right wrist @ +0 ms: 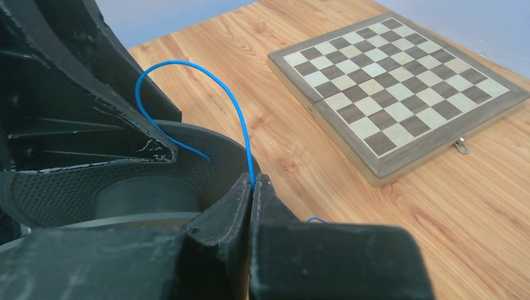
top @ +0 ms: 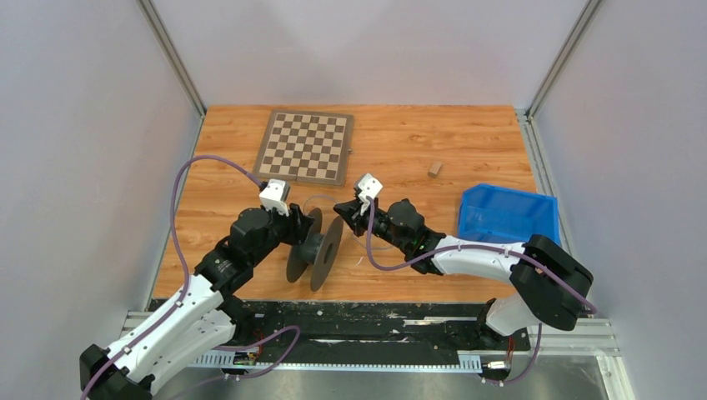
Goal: Wrap the cables
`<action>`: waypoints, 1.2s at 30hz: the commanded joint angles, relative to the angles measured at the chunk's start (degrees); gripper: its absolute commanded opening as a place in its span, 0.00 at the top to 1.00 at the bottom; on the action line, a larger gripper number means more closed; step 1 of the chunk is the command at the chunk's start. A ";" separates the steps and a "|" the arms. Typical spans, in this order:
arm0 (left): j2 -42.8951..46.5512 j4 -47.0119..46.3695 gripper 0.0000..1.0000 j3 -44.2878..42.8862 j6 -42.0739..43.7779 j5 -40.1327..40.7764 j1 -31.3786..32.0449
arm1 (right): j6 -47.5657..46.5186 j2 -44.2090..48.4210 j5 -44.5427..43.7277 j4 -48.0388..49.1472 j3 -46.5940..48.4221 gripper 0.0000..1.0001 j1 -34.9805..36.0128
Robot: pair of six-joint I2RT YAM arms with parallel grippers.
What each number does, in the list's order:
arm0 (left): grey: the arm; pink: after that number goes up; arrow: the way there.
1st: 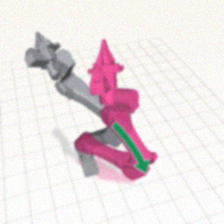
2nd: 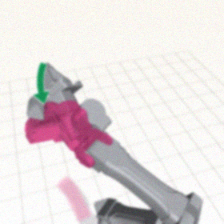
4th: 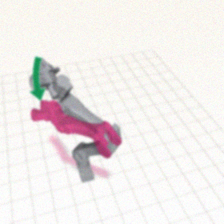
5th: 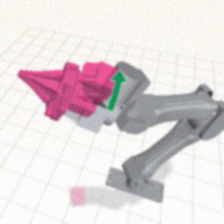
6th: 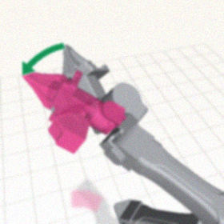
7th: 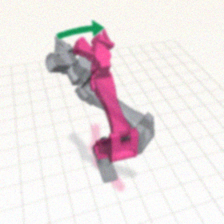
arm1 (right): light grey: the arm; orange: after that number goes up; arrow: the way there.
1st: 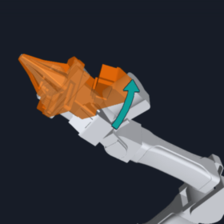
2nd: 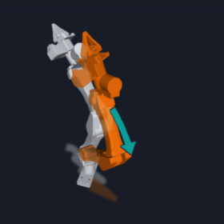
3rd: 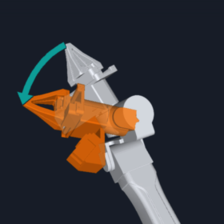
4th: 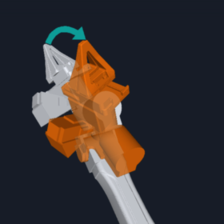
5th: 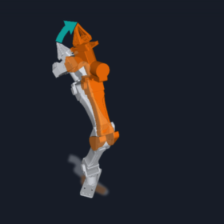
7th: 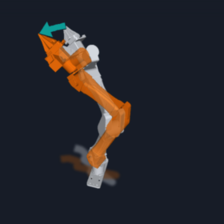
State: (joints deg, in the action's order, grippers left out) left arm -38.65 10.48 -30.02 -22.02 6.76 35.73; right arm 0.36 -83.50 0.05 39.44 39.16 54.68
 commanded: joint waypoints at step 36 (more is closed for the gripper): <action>0.27 1.18 0.41 -0.29 -1.44 -3.93 -0.11 | -4.47 -1.64 7.17 6.42 -4.81 1.00 0.55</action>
State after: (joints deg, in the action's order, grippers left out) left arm -37.74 12.60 -29.71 -23.07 3.46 35.57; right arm -0.89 -83.72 3.66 44.64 35.09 54.81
